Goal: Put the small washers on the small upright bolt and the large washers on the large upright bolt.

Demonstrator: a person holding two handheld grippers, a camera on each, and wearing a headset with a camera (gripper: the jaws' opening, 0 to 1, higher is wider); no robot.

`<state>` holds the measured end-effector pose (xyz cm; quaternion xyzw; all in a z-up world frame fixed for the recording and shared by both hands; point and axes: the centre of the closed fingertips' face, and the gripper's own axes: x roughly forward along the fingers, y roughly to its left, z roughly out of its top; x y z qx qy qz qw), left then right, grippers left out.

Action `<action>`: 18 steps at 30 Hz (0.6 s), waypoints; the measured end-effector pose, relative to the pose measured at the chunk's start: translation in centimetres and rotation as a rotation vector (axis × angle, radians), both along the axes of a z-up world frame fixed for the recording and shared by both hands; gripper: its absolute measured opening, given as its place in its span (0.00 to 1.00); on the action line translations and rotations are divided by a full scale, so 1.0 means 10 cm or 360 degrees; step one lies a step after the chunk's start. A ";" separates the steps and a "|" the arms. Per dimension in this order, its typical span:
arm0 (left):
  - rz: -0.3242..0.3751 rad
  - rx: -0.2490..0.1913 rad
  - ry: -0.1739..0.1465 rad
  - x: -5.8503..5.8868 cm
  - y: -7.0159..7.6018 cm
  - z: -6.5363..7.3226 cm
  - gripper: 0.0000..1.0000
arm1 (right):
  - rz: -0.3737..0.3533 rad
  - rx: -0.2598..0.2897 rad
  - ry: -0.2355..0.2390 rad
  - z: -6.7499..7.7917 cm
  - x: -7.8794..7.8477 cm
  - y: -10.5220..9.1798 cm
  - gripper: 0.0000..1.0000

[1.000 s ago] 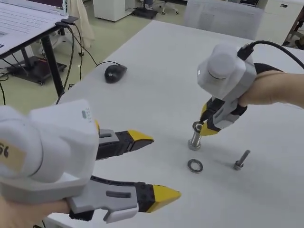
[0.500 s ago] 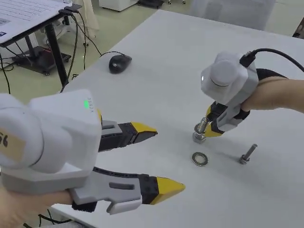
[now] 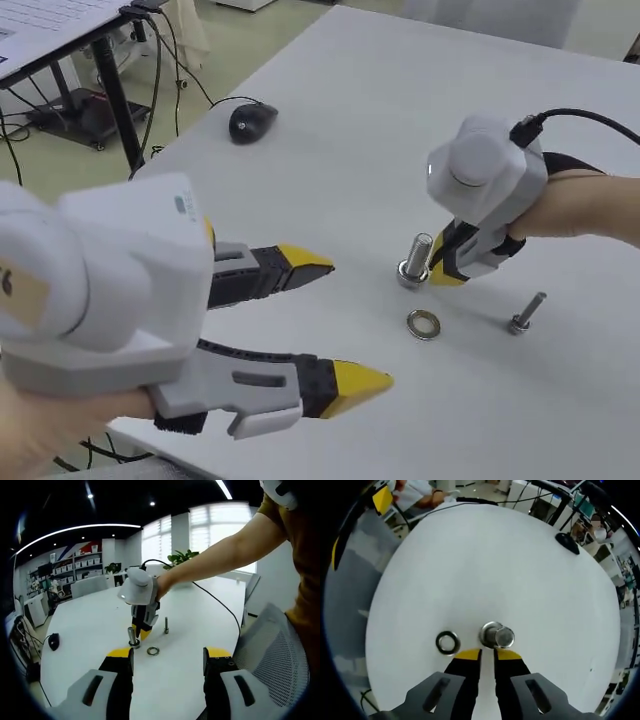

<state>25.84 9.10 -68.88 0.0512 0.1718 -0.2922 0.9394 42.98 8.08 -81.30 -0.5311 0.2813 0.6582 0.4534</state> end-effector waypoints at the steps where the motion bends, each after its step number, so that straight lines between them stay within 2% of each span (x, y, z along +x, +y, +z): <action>1: 0.0000 0.0001 -0.0002 0.00 0.00 0.00 0.55 | -0.0003 0.0001 0.0000 0.00 0.01 -0.01 0.11; 6: 0.0002 0.0004 -0.0009 -0.01 0.00 0.02 0.55 | -0.0024 0.0023 0.0028 0.03 -0.01 -0.03 0.11; 9: -0.0001 0.0008 -0.0008 -0.03 -0.02 0.02 0.55 | -0.0028 0.0039 0.0055 0.03 -0.09 -0.05 0.13; 12: -0.0007 0.0006 -0.0009 -0.04 -0.04 0.02 0.55 | -0.0025 0.0019 0.0099 0.01 -0.20 -0.11 0.16; 14: -0.0009 0.0010 -0.0009 -0.05 -0.04 0.02 0.55 | -0.0021 0.0020 0.0091 0.00 -0.24 -0.13 0.17; 18: -0.0008 0.0009 -0.0024 -0.06 -0.05 0.05 0.55 | -0.0031 0.0010 0.0132 -0.03 -0.36 -0.18 0.19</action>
